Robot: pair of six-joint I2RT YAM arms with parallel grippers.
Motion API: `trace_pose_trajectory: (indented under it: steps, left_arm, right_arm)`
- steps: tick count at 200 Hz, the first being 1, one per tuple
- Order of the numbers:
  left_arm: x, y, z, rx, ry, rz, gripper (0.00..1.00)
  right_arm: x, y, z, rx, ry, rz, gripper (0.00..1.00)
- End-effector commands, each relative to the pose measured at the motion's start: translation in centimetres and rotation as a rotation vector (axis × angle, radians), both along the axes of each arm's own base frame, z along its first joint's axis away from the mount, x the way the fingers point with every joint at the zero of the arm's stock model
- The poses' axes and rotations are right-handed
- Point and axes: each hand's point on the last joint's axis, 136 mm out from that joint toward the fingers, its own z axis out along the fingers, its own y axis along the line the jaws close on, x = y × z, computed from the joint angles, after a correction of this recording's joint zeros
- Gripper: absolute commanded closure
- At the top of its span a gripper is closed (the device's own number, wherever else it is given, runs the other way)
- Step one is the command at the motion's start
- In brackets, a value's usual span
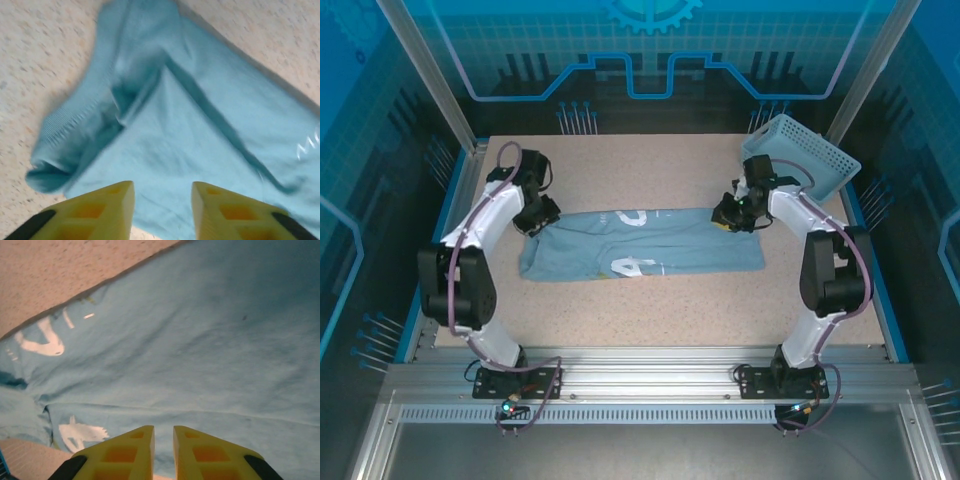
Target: Fold and stack the t-shirts
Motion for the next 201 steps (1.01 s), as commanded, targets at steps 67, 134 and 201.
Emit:
trace_pose_trajectory:
  steps: [67,134,201]
  left_arm:
    - [4.1,-2.3,-9.3,-0.125,0.170,0.190,0.81]
    - [18.5,-5.6,-11.6,-0.263,0.012,0.104,0.74]
    - [27.1,-16.7,1.9,-0.508,-0.427,-0.144,0.57]
  right_arm:
    - [-1.7,-5.7,-7.6,-0.307,0.388,-0.093,0.87]
    - [-10.3,-2.4,-9.1,-0.295,0.532,-0.094,0.87]
    - [-10.8,5.2,-1.4,-0.075,0.308,0.059,0.75]
